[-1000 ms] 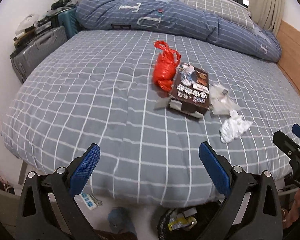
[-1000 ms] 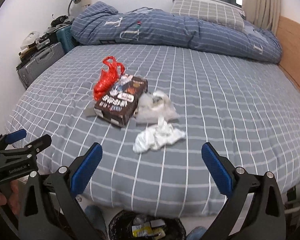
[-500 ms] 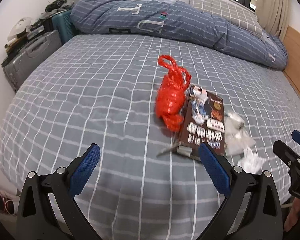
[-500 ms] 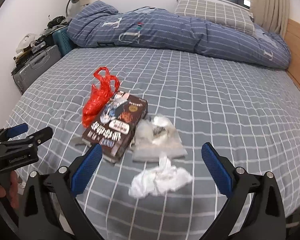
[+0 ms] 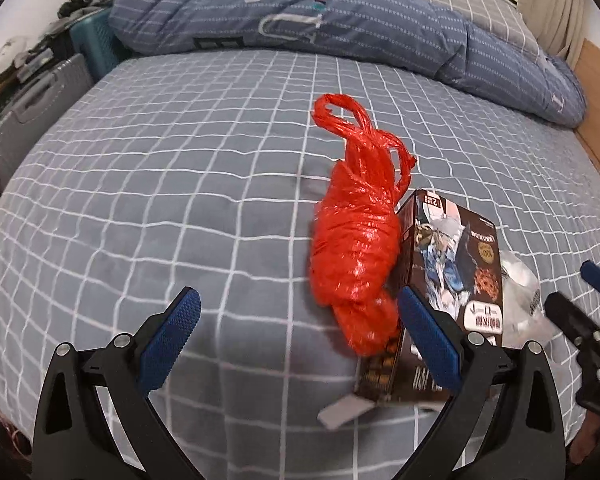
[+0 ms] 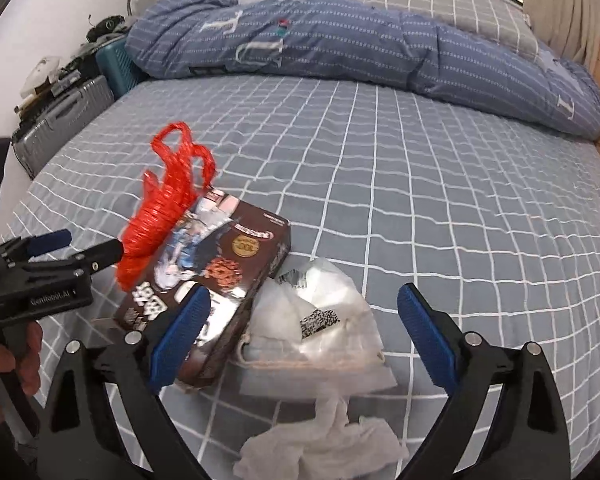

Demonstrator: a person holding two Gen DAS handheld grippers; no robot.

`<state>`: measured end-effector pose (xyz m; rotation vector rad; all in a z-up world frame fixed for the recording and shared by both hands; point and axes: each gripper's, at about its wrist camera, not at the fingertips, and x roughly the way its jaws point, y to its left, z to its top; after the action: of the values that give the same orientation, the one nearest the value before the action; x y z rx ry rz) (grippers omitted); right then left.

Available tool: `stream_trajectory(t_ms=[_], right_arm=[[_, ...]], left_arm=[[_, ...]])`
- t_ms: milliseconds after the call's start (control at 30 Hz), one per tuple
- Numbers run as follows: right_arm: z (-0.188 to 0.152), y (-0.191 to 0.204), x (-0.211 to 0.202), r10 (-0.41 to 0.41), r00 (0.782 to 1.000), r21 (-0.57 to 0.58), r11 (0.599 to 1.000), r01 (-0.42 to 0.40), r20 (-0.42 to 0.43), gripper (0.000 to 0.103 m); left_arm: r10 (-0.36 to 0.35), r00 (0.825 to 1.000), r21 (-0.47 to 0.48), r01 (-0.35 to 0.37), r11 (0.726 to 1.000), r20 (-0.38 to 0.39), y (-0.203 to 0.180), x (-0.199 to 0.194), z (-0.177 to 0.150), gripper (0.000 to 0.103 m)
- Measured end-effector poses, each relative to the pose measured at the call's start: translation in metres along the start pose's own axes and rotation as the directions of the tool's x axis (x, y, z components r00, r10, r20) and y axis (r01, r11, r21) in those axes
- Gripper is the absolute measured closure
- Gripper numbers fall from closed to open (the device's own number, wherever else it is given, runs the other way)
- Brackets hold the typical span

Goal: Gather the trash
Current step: 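Grasp the red plastic bag with the left tool while the right tool grasps the clear bag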

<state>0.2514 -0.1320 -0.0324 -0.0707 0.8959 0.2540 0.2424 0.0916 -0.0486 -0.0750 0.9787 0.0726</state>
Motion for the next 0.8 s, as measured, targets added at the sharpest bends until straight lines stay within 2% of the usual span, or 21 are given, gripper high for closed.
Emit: stream_trajectory(t_ms=[267,367,500,600,700,800], right_arm=[[-0.008,-0.016,0.034,0.007,0.998,0.038,0.999,-0.005,-0.068,0.020],[-0.012,-0.020,0.044,0.029,0.995,0.050,0.998,-0.024,-0.097,0.028],[-0.016,-0.017,0.055,0.033,0.991,0.030,0.999,-0.029,-0.131,0.047],[-0.017,-0.017,0.060,0.037,0.988,0.030,0.999,-0.033,-0.147,0.052],[-0.018,-0.014,0.063,0.035,0.987,0.005,0.999,-0.034,-0.159,0.061],[-0.020,-0.011,0.064,0.025,0.987,-0.012,1.000,-0.028,-0.158,0.065]], left_arm=[[-0.057,0.998,0.010,0.057,0.998,-0.040,-0.009,0.030,0.012,0.010],[-0.081,0.995,0.012,0.082,0.997,-0.062,-0.012,0.041,0.015,0.020],[-0.110,0.992,0.008,0.111,0.994,-0.067,-0.014,0.047,0.016,0.033],[-0.133,0.988,0.004,0.133,0.991,-0.075,-0.016,0.050,0.019,0.048],[-0.120,0.990,0.020,0.121,0.992,-0.071,-0.021,0.051,0.021,0.055],[-0.114,0.990,0.027,0.116,0.993,-0.077,-0.025,0.055,0.022,0.061]])
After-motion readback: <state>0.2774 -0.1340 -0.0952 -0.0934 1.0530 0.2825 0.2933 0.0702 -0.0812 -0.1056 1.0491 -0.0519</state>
